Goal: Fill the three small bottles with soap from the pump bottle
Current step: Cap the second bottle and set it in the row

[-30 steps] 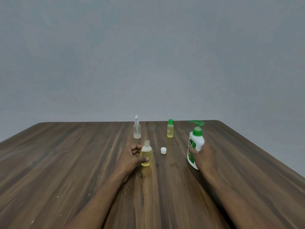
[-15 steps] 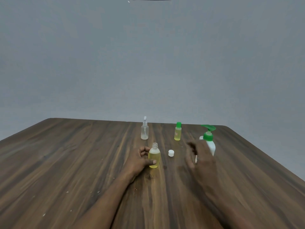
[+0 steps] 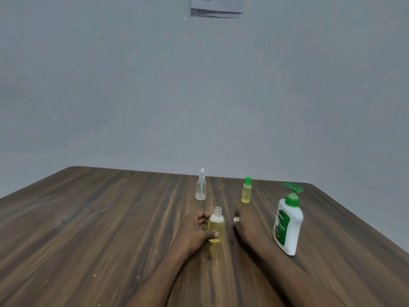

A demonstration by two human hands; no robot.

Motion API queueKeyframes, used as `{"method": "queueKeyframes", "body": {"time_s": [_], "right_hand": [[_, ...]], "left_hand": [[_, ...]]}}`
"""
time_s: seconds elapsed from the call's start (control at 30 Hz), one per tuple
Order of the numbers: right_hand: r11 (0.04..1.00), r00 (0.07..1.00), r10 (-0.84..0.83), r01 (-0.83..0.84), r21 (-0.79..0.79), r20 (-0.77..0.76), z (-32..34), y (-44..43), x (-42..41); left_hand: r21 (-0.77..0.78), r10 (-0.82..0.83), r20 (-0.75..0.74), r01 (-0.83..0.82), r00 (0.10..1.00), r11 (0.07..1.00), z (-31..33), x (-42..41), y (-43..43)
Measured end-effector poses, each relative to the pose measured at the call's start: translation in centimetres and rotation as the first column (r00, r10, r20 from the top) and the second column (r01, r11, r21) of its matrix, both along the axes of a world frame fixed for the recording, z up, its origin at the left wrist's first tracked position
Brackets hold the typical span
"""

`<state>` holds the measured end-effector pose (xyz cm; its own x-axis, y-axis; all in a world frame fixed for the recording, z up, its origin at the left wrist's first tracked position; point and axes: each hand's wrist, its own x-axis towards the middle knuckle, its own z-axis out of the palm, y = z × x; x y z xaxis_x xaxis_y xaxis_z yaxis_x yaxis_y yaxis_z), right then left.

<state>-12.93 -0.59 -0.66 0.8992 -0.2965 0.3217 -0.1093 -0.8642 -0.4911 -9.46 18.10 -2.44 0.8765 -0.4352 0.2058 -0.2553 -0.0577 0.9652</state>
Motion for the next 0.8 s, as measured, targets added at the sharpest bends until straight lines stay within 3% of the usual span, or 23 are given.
{"method": "queueKeyframes", "body": {"time_s": [0.23, 0.33, 0.4, 0.57, 0.8], "right_hand": [[0.975, 0.971, 0.193, -0.206, 0.081, 0.140, 7.2, 0.0, -1.7], [0.938, 0.938, 0.343, -0.344, 0.026, 0.048, 9.6, 1.3, -2.5], [0.912, 0.917, 0.397, -0.398, -0.096, -0.033, 10.4, 2.4, -2.6], [0.875, 0.904, 0.389, -0.423, -0.235, -0.177, 11.0, 4.1, -2.4], [0.844, 0.915, 0.323, -0.395, -0.363, -0.242, 11.0, 5.3, -1.8]], "left_hand": [[0.000, -0.011, 0.004, 0.011, 1.000, 1.000, 0.0, 0.0, 0.2], [0.015, -0.009, 0.024, 0.008, 1.000, 1.000, 0.0, -0.1, 0.2], [0.018, -0.003, 0.030, 0.002, 1.000, 1.000, 0.0, -0.1, 0.3], [0.002, -0.005, 0.032, 0.004, 0.999, 1.000, 0.1, -0.2, 0.2], [-0.019, -0.011, 0.040, 0.011, 0.999, 1.000, -0.2, 0.0, 0.2]]}}
